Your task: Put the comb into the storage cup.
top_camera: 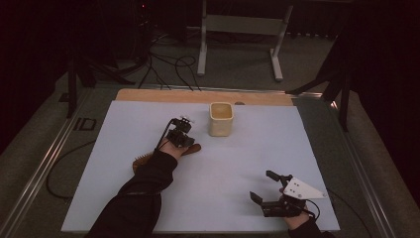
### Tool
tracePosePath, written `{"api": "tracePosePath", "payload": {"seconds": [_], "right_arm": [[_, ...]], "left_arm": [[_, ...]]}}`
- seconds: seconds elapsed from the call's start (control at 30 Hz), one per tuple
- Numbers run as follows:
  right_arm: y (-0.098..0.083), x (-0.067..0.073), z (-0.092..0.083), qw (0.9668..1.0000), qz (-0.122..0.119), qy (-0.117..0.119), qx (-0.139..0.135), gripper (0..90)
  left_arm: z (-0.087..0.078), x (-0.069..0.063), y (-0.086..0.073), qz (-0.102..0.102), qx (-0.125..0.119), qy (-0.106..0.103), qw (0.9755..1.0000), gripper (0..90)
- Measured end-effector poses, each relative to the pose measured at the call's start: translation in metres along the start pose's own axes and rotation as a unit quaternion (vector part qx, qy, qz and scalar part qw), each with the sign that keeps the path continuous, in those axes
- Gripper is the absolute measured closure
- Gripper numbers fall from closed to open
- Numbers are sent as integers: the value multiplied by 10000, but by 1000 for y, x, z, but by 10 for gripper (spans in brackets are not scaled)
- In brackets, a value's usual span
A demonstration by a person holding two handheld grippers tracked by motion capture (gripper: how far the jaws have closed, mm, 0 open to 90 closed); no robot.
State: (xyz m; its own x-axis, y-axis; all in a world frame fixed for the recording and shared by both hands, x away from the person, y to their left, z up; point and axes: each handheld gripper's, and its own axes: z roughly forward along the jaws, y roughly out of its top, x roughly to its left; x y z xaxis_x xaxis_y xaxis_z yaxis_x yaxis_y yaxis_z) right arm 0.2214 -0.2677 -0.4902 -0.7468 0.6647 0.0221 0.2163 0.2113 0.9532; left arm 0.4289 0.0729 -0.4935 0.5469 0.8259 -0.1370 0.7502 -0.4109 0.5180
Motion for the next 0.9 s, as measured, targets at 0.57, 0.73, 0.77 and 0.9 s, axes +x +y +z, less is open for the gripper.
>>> {"api": "tracePosePath", "payload": {"seconds": [0.57, 0.73, 0.77, 0.9], "right_arm": [[0, 0, 0, 10000, 0, 1, -9, 88], [0, 0, 0, 10000, 7, 1, -5, 88], [0, 0, 0, 10000, 1, 4, -10, 88], [0, -1, 0, 10000, 5, 6, -9, 88]], "left_arm": [[2, -20, -12, 396, 210, -185, 9988, 900], [1, -25, -15, 465, 217, -264, 9983, 900], [-1, -27, -17, 499, 235, -324, 9980, 900], [-3, -31, -22, 606, 260, -394, 9970, 900]]}}
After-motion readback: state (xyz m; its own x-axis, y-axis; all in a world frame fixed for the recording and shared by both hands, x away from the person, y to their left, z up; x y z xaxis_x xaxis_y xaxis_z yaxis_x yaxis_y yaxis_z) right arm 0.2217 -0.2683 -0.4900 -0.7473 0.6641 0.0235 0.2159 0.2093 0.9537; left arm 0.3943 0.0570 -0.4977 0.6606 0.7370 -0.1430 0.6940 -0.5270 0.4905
